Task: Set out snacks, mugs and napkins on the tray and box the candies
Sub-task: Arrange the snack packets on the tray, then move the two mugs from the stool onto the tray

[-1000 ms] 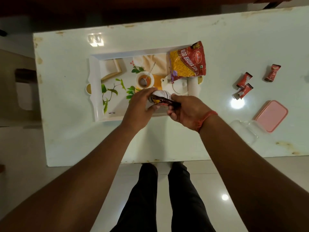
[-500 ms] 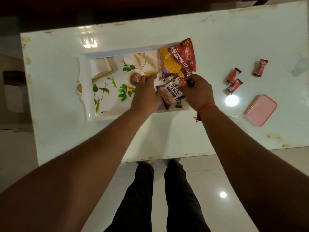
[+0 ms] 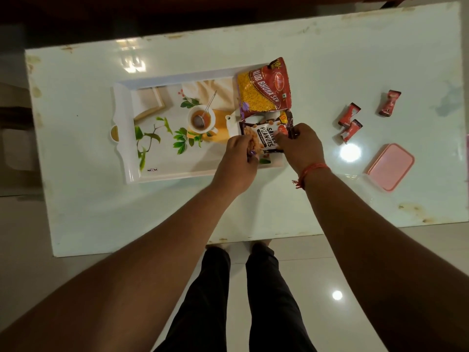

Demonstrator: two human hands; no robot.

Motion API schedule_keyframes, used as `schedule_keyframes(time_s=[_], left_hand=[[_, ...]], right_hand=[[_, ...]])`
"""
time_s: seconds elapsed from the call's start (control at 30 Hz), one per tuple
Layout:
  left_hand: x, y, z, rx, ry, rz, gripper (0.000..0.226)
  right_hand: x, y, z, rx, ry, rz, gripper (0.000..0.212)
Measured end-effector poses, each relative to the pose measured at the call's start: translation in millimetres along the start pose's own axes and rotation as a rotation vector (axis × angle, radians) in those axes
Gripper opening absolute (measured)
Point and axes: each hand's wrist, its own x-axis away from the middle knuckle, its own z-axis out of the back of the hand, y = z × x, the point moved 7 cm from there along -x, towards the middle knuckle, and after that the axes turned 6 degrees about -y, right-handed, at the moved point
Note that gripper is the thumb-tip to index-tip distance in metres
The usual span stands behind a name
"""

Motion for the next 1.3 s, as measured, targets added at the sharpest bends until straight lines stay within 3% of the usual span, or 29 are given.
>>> schedule_keyframes(time_s=[0.17, 0.3, 0.5, 0.63, 0.83, 1.03, 1.3], left_hand=[[1, -2, 0, -0.016, -0.003, 0.007, 0.053], [6, 0, 5, -0.064, 0.086, -0.016, 0.051], [20, -11, 28, -0.323, 0.225, -0.003, 0.055], [35, -29, 52, -0.557, 0.19, 0.066, 0.071], [66, -50, 113, -0.745, 0.218, 0.139, 0.077], [89, -85, 172, -0.742, 0.251, 0.206, 0.078], [110, -183, 280, -0.696, 0.31, 0.282, 0.082]], right_hand=[[3, 2, 0, 0.011, -0.027, -0.004, 0.03], [10, -2, 5, -0.008, 0.047, 0.0, 0.048], [40, -44, 10, 0.329, 0.299, 0.357, 0.048], [53, -76, -24, 0.636, 0.112, 0.567, 0.072], [59, -109, -67, 0.967, -0.11, 0.657, 0.084], [70, -159, -117, 1.031, -0.172, 0.704, 0.086], [100, -232, -251, 1.051, -0.225, 0.766, 0.088]])
